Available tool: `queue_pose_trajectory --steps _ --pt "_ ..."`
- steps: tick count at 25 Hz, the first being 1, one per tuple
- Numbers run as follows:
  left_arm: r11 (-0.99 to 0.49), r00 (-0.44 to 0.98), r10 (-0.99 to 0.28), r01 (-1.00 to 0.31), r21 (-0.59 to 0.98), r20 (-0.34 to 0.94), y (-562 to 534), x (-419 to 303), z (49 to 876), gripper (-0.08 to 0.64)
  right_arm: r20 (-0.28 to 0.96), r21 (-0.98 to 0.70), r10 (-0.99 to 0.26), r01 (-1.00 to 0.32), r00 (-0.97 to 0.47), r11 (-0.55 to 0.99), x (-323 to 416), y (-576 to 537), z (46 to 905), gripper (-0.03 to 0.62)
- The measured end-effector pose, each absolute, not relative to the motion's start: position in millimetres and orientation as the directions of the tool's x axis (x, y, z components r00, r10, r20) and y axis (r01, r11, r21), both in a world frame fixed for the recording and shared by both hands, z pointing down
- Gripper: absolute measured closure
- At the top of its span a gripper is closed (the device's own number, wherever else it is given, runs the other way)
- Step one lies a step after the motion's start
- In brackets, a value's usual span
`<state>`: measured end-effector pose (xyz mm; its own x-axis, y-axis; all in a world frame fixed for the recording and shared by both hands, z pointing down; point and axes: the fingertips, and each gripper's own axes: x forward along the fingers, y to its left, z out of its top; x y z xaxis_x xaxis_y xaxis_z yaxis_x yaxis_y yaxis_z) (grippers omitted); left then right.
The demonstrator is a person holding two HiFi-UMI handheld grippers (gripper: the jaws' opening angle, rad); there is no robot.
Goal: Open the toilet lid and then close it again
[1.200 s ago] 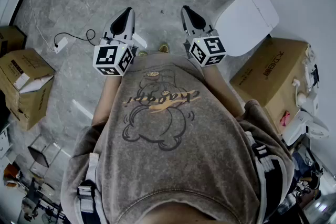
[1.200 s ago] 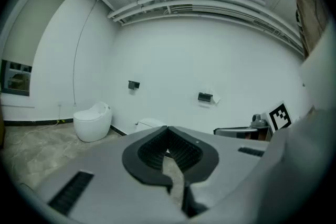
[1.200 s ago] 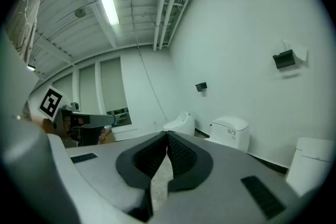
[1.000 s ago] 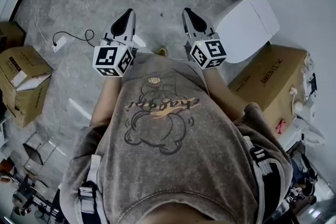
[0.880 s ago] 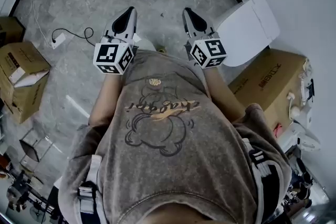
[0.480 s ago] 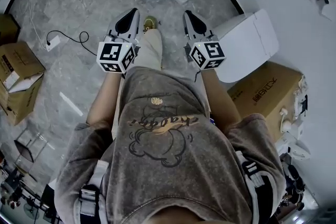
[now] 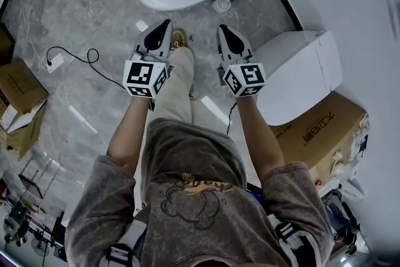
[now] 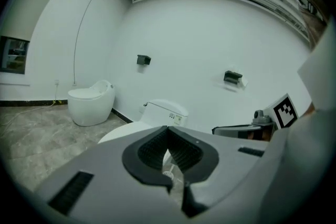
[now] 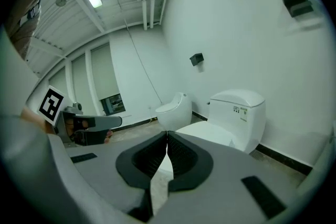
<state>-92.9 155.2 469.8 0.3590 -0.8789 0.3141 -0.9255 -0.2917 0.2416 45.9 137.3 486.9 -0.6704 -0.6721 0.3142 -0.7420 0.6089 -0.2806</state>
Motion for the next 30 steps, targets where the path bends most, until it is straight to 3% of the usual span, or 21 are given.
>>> queue_pose_trajectory --steps 16,30 --pt "-0.203 0.318 -0.833 -0.937 0.283 0.453 89 -106 771 0.551 0.419 -0.343 -0.562 -0.697 -0.714 0.63 -3 58 773 0.565" --pt "-0.125 0.279 -0.852 -0.93 0.345 0.444 84 -120 805 0.551 0.368 -0.371 -0.553 -0.663 -0.748 0.65 -36 49 800 0.565"
